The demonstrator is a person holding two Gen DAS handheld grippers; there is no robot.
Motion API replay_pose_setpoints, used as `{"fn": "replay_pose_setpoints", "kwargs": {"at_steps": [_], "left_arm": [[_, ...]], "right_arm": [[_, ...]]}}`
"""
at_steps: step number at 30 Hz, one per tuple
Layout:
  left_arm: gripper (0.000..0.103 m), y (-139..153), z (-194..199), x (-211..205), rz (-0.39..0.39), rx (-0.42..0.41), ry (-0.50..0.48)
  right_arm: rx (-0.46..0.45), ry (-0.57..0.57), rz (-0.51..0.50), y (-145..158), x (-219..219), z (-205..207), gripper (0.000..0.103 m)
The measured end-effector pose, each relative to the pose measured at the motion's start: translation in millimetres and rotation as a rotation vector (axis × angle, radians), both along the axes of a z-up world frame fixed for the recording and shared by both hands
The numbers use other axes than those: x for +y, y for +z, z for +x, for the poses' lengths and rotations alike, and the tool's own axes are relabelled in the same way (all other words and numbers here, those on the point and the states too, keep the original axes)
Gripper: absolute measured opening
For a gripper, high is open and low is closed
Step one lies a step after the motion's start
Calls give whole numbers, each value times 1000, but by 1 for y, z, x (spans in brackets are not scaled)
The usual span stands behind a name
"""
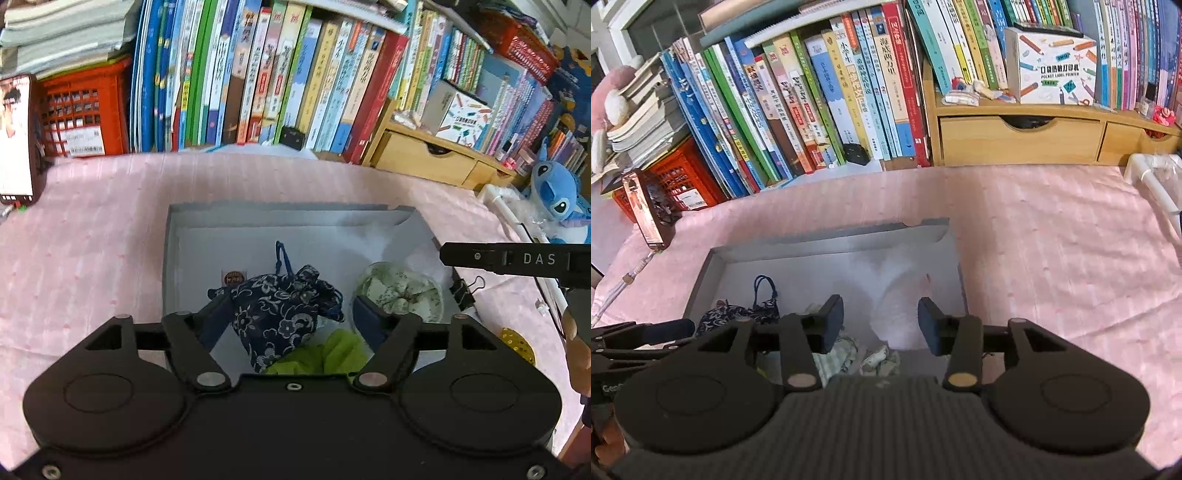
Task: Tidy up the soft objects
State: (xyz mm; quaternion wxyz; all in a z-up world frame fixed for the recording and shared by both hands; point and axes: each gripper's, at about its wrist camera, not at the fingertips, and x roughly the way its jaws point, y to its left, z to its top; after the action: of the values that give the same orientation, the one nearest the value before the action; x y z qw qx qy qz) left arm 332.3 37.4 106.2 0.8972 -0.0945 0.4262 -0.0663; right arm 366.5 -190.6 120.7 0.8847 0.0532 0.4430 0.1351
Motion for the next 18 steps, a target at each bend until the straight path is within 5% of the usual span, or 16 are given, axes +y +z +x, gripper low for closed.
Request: {"fn": "replay_pose_setpoints", "kwargs": {"at_steps": [18], "left_arm": [[85, 43, -49, -14, 19, -147, -36]], "right_arm": [[-155, 107, -5, 39, 6, -48, 79]]}}
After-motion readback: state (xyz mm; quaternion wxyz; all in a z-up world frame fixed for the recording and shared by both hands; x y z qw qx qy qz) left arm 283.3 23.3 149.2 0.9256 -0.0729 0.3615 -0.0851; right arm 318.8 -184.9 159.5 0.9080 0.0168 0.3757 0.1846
